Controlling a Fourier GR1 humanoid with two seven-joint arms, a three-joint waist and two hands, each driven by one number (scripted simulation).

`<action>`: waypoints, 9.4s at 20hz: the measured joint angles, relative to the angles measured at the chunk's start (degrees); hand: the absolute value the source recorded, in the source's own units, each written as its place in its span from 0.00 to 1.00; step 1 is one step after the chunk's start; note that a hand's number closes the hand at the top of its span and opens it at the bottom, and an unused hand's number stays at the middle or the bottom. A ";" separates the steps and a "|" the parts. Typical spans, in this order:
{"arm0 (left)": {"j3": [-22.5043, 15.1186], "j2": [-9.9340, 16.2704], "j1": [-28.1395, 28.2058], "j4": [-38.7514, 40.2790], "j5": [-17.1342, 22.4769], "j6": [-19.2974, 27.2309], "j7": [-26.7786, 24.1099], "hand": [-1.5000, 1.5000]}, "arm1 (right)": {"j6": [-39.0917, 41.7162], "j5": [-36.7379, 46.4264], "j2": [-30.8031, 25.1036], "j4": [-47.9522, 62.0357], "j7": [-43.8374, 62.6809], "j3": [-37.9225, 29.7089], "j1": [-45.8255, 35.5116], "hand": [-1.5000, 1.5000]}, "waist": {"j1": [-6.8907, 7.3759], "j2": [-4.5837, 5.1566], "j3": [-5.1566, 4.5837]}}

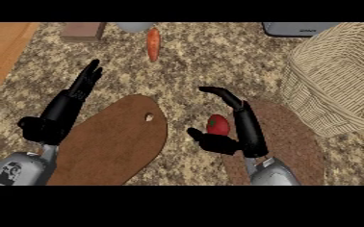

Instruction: Pick the tomato from the placemat and place it in the basket

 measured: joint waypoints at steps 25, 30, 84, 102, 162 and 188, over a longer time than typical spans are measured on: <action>2.29 -0.44 0.79 -0.69 -0.49 -0.50 0.32 0.50 | 39.35 20.02 -6.57 -24.24 67.41 2.14 -14.38 0.00 | -1.92 -0.58 0.01; 2.59 -1.16 0.66 -1.26 -1.05 -1.19 0.84 0.50 | 42.09 17.32 -8.48 -32.47 69.54 0.58 -11.06 0.00 | -1.58 -0.30 0.08; 15.88 -15.36 1.85 -3.18 -15.26 -14.78 4.13 0.50 | 26.38 46.30 6.58 -2.66 43.66 -1.30 2.61 0.00 | -0.48 0.20 0.19; 17.60 -18.40 1.42 -4.15 -18.14 -16.68 5.55 0.50 | 23.11 43.15 6.66 10.32 40.81 -3.36 -0.45 0.00 | -0.47 0.20 0.19; 20.17 -19.05 0.63 -2.74 -18.64 -19.18 4.48 0.50 | -0.34 67.08 1.61 21.13 71.18 -28.98 -45.96 1.00 | -0.44 0.09 0.15; 21.21 -18.80 0.78 -2.99 -18.16 -20.29 4.70 0.50 | -7.53 60.93 -14.38 25.34 60.32 -50.65 -35.89 1.00 | -0.55 0.20 0.20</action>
